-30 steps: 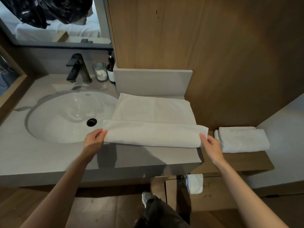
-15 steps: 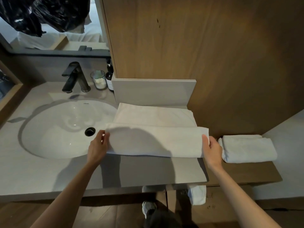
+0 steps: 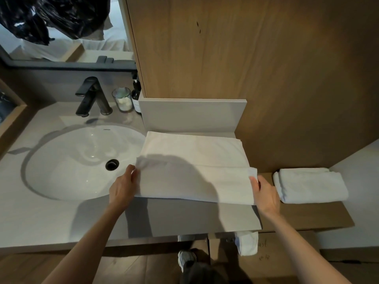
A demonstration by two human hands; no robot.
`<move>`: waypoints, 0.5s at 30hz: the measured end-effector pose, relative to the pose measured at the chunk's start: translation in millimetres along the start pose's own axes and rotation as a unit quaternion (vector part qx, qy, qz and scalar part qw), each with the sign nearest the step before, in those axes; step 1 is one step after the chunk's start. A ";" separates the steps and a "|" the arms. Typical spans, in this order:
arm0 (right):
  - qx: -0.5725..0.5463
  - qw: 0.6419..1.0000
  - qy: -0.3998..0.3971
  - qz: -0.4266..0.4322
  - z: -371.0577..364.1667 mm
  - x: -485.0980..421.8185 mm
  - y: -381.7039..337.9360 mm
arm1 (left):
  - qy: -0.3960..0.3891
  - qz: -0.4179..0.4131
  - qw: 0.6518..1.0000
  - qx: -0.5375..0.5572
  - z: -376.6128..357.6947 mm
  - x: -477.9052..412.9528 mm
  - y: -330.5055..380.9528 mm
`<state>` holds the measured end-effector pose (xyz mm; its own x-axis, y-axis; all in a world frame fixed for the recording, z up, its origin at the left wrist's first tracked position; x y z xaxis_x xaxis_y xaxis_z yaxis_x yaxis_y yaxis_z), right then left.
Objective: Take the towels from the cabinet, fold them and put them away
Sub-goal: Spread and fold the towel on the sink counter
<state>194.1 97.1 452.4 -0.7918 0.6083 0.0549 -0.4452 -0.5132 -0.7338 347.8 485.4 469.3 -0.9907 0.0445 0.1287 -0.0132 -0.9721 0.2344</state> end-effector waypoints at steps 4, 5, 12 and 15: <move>0.024 1.000 0.012 -0.008 -3.1 -3.8 -2.3 | -0.003 0.009 1.000 0.001 1.0 2.2 -0.3; 0.028 0.999 0.015 -0.017 -4.1 -4.4 -2.0 | -0.002 0.017 1.000 0.005 0.5 1.7 0.5; 0.069 0.995 0.008 -0.065 0.6 -8.4 -17.6 | 0.017 0.118 0.990 0.078 -1.3 -1.1 8.4; 0.102 0.989 0.098 0.041 -1.6 1.2 -34.6 | 0.134 0.066 0.989 0.008 0.5 8.0 24.9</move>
<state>209.2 116.6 476.8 -0.7413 0.6551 -0.1461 -0.4742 -0.6653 -0.5766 339.7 461.7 476.7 -0.9840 -0.1474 -0.1003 0.1186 -0.9613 0.2488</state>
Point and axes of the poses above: each hand's wrist, its own x-axis away from the middle knuckle, its own z-axis out of the back of the hand, y = z × x, the point moved 1 cm from there along -x, towards the middle knuckle, and after that the axes turned 13 degrees about -x, right-handed, at the moved point
